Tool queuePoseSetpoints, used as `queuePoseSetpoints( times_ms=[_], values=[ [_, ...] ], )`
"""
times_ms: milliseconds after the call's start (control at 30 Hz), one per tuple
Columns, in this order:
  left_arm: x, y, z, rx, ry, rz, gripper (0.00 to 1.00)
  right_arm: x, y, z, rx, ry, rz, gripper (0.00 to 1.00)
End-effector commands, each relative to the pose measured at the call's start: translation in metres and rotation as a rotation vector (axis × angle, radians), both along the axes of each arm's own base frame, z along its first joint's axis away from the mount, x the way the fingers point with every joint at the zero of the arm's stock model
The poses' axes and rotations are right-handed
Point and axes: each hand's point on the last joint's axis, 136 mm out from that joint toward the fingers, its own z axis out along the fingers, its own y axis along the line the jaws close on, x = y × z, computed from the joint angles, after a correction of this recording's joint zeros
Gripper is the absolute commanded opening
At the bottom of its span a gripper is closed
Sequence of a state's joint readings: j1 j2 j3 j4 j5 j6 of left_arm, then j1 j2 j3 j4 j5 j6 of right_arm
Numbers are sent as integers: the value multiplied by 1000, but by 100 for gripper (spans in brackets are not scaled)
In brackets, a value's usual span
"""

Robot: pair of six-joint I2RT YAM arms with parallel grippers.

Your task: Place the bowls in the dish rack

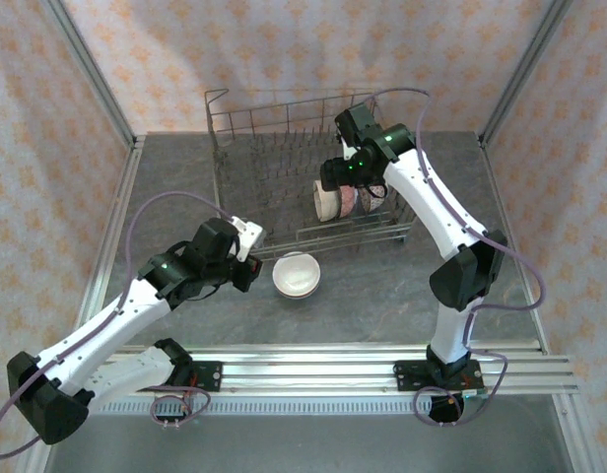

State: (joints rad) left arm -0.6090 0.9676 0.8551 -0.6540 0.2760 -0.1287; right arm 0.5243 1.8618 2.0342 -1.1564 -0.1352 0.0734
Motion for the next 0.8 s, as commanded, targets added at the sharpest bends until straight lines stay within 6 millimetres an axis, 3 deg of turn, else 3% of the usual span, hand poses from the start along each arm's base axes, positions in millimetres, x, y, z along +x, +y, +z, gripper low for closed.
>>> queuePoseSetpoints(
  times_ms=[0,167,300,767],
  values=[
    [-7,7,-20,44,70,39,0,2,-7,18,21,-55,-20,85],
    [-4,10,-39,102,120,59,0,5,-8,18,23,-58,-30,85],
    [14,18,-49,153,107,118,0,9,-7,17,29,-57,-38,85],
    [76,35,-35,178,41,202,0,11,-7,12,35,-50,-58,86]
  ],
)
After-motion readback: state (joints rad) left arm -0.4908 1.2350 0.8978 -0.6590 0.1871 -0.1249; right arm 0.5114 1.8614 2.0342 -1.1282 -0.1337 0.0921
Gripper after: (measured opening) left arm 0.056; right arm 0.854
